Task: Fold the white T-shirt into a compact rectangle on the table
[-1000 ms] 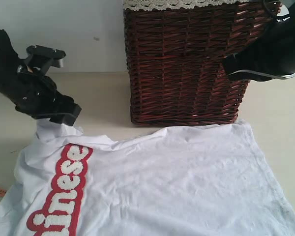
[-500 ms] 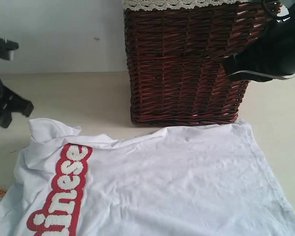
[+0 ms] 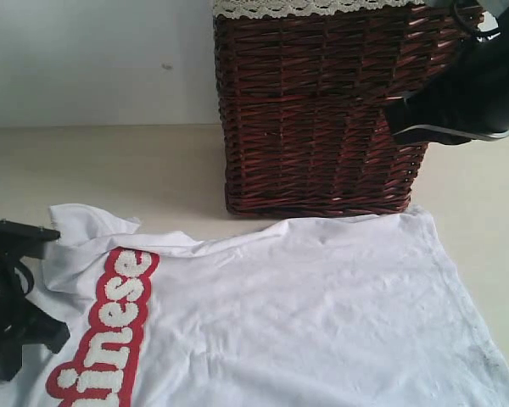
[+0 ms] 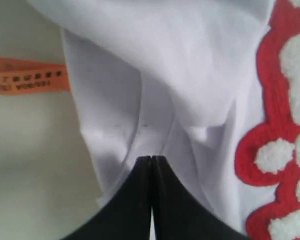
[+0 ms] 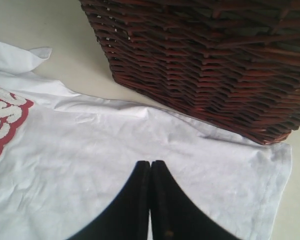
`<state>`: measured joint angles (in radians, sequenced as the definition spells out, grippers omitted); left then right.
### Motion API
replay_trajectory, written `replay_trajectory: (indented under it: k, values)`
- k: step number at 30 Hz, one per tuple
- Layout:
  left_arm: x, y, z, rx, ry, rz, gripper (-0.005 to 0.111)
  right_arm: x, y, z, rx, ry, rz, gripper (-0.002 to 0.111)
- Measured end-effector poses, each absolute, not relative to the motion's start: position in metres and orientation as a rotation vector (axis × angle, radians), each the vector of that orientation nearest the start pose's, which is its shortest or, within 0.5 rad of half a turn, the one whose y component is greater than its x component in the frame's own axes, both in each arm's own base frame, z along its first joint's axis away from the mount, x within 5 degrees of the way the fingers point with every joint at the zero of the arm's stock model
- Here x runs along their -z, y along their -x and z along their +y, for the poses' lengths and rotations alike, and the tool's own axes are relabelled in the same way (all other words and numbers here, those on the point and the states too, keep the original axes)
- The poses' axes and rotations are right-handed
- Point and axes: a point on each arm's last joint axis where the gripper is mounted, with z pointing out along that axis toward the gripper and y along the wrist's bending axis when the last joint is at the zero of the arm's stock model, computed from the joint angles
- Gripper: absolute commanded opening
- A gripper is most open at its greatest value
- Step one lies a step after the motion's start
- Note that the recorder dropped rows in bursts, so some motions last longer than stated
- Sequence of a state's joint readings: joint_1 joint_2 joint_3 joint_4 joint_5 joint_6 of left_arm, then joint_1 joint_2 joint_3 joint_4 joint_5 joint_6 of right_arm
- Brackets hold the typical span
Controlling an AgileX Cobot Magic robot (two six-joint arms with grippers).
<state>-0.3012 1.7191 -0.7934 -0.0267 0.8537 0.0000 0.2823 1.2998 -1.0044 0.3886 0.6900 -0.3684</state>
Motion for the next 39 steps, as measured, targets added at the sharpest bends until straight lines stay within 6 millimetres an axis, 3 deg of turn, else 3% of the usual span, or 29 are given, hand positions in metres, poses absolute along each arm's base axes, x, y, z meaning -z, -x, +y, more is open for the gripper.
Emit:
replay_trajectory:
  k: [6,13,24,28,33,36,39]
  values:
    - [-0.113,-0.242,-0.074,-0.073,-0.33,3.296,0.0,-0.308,-0.252,0.096,-0.395,0.526,2.378,0.0]
    - [-0.107,-0.249,-0.05,-0.555,-0.174,3.24,0.0,-0.308,-0.252,0.096,-0.395,0.526,2.378,0.0]
    - [-0.106,-0.25,-0.046,-0.635,-0.142,3.207,0.0,-0.308,-0.252,0.096,-0.395,0.526,2.378,0.0]
    - [-0.117,-0.254,-0.044,-0.647,-0.129,3.148,0.0,-0.308,-0.252,0.096,-0.395,0.526,2.378,0.0]
    - [-0.16,-0.271,-0.05,-0.499,-0.094,2.943,0.001,-0.308,-0.252,0.096,-0.397,0.525,2.378,0.0]
    - [-0.186,-0.284,-0.064,-0.23,-0.075,2.814,0.018,-0.308,-0.252,0.096,-0.399,0.524,2.378,0.0]
    - [-0.2,-0.303,-0.078,-0.025,-0.09,2.73,0.055,-0.308,-0.252,0.096,-0.399,0.524,2.378,0.0]
